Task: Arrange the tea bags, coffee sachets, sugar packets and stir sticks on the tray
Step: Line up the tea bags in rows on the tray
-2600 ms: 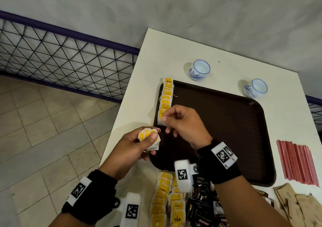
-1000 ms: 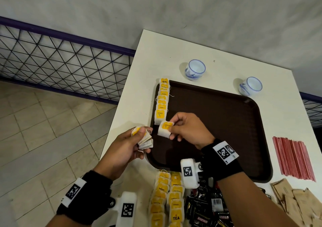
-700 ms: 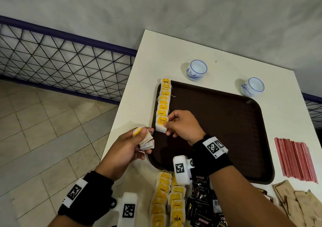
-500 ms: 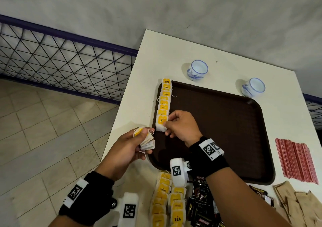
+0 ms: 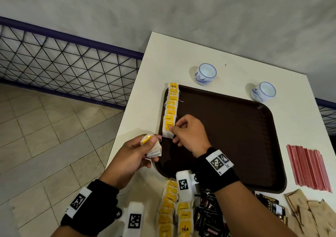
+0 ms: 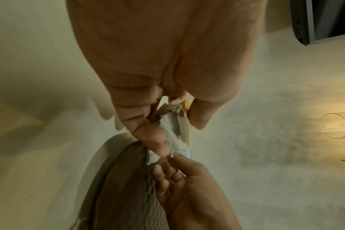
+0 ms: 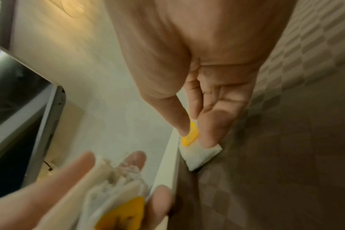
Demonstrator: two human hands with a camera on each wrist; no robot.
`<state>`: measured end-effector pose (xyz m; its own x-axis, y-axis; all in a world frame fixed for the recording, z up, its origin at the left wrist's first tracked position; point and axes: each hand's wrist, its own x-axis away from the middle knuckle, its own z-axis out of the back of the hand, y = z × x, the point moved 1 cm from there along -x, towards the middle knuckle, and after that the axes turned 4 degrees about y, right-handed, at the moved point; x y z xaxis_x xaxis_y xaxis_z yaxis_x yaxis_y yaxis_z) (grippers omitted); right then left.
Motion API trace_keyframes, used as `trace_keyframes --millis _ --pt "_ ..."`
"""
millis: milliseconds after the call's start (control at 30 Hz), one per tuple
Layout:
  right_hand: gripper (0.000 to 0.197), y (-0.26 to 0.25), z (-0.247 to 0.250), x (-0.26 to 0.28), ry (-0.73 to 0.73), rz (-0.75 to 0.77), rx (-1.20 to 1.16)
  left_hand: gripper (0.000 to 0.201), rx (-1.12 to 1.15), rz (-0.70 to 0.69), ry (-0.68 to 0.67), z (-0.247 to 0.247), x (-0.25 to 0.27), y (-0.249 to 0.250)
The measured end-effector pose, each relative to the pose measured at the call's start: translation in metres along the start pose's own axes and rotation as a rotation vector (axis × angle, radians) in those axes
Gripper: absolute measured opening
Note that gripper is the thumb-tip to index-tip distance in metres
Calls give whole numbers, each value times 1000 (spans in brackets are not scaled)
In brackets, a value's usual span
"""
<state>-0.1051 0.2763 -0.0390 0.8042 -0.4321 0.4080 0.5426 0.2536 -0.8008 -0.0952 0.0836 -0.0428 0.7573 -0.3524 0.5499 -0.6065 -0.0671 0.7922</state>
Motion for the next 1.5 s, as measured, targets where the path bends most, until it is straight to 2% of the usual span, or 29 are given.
trace_keyframes --millis 67,133,200,267,400,533,667,833,933,1133,1200,1300,1500 --pt "15 -6 4 10 -36 81 -42 24 -20 -14 -3 0 2 0" --pt "16 -11 9 22 -182 134 -126 24 -49 -30 -28 -2 3 1" --pt "26 -12 12 32 -375 174 -149 26 -74 -45 -61 -5 4 2" --pt "36 -10 14 35 -454 237 -91 27 -97 -46 -84 -8 4 3" --pt "38 -8 15 38 -444 309 -30 32 -134 -23 -111 -14 5 3" --pt "17 -10 15 42 -361 340 -51 38 -155 -19 -146 -14 6 5" --pt "8 -12 19 42 -260 324 -43 20 -162 -7 -189 -11 6 5" --pt "15 -15 18 44 -342 358 -44 7 -220 -3 -139 -9 4 3" --pt "10 -14 16 43 -320 366 -33 7 -235 -11 -131 -8 5 3" --pt "5 -21 28 41 -264 300 -78 19 -203 -14 -122 -4 9 6" --pt "5 -21 37 37 -198 269 -92 15 -188 -3 -95 -2 9 6" --pt "1 -15 45 24 -55 234 18 18 -182 3 -67 0 9 5" --pt "4 -2 36 16 -173 65 -42 19 -171 8 -67 2 10 4"
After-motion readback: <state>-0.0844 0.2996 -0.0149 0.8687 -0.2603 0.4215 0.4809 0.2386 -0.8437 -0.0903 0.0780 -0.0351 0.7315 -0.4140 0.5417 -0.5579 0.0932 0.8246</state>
